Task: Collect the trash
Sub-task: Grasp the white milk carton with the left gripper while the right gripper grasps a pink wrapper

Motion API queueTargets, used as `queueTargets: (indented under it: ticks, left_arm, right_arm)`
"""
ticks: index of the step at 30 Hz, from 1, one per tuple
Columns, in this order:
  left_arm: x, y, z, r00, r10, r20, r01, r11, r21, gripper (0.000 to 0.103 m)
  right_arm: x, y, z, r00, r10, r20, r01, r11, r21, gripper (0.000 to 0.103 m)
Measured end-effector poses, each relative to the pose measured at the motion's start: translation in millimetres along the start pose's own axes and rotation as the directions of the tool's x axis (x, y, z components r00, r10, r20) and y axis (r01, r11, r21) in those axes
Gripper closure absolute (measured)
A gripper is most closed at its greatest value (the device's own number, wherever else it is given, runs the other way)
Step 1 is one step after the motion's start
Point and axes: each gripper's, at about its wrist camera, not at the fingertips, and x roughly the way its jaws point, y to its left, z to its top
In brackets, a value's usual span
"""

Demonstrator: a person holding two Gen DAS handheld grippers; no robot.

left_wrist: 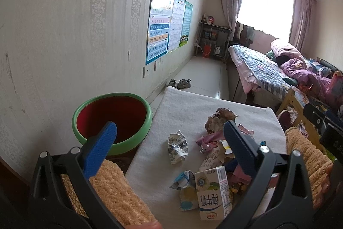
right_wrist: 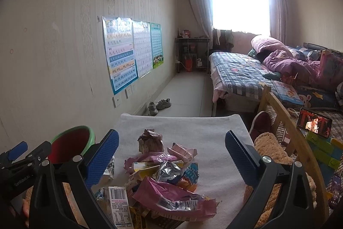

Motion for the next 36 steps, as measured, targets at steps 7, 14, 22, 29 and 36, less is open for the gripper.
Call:
queueTargets:
  ticks: [7,14,22,29,36]
  left_arm:
    - [16.9,-11.6,-7.7,0.991,-0.065,-0.119,0.071,0.996,0.047,0.006]
    - [64.8,-39.1,-51.4,0.875,-0.210,-0.437,0.252,0.967,0.040,0.009]
    - [102.9,-66.8,-100.2,0.732,-0.181,-0.657,0.306,0.949,0.080,0.025]
    - [104.9,-65.7,-104.8,0.708,-0.199,-0.677,0.321,0.945,0.057,0.037]
    - [85.3,-59.8,-89.7,0.741,-0.260,-0.618,0.356,0.934,0.033,0.038]
  right_arm:
    - [4.9,-2.2,-1.2,1.000,-0.013,-0.017,0.013,1.000,-0.002,0.007]
    - [16.6,-12.2,-7.0,0.997,-0.042,-0.062,0.043,0.999,0.012,0.007]
    - [38.5,-30.0,-20.6,0.983,-0.038,-0.181,0.042,0.999,0.018,0.007]
    - [55.6,-31.0,-33.3,0.959,-0.021,-0.281,0.020,1.000,-0.009,0.007]
    - [76.2,-16.2,-53.0,0.913,0.027,-0.408,-0.069,0.994,-0.089,0.007]
